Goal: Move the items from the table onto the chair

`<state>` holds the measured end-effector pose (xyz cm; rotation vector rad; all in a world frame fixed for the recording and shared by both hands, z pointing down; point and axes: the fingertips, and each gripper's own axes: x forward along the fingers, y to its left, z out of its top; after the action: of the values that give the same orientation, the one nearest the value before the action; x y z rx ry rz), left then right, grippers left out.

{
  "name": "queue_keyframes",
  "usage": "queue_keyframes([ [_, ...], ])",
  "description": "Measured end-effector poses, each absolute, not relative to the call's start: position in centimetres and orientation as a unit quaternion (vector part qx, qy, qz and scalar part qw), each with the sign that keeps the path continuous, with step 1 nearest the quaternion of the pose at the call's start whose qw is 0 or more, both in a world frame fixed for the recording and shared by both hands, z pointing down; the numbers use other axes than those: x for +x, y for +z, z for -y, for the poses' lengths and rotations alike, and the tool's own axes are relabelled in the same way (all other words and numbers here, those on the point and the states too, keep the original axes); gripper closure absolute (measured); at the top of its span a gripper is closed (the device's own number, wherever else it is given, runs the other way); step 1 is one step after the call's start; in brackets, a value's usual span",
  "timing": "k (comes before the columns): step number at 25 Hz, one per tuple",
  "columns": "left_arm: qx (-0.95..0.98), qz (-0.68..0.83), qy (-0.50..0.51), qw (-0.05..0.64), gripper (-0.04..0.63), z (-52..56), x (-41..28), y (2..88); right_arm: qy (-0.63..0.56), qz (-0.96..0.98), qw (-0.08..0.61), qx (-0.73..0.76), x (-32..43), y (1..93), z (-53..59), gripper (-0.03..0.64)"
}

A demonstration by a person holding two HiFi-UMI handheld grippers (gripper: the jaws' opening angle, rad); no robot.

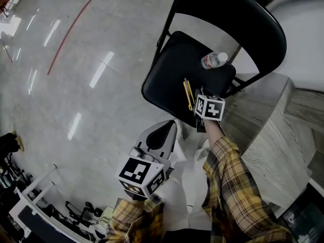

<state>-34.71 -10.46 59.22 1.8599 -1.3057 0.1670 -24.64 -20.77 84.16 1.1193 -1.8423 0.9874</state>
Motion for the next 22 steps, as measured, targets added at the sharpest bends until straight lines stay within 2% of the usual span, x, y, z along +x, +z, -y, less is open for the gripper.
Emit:
queue_keyframes([
  [3,0.753,0.514,0.062,0.406,0.592,11.2,-33.5,55.8,0.362,0.748,0.338,0.441,-25.7,78.0,21.2,0.528],
  [6,0.778,0.504,0.057,0.37,0.592,12.5,-32.2,51.3,0.338,0.781,0.272,0.449,-26.2,69.9,22.4,0.528],
  [10,0.804,0.492,0.051,0.329,0.592,12.8,-28.3,45.4,0.318,0.81,0.185,0.457,-23.2,58.7,21.5,0.528],
  [15,0.846,0.448,0.064,0.28,0.592,11.9,-19.8,40.7,0.273,0.83,0.089,0.479,-14.4,47.5,18.8,0.528],
  [22,0.898,0.362,0.055,0.244,0.592,6.5,-3.1,34.7,0.196,0.825,0.055,0.527,3.5,37.8,8.9,0.528],
])
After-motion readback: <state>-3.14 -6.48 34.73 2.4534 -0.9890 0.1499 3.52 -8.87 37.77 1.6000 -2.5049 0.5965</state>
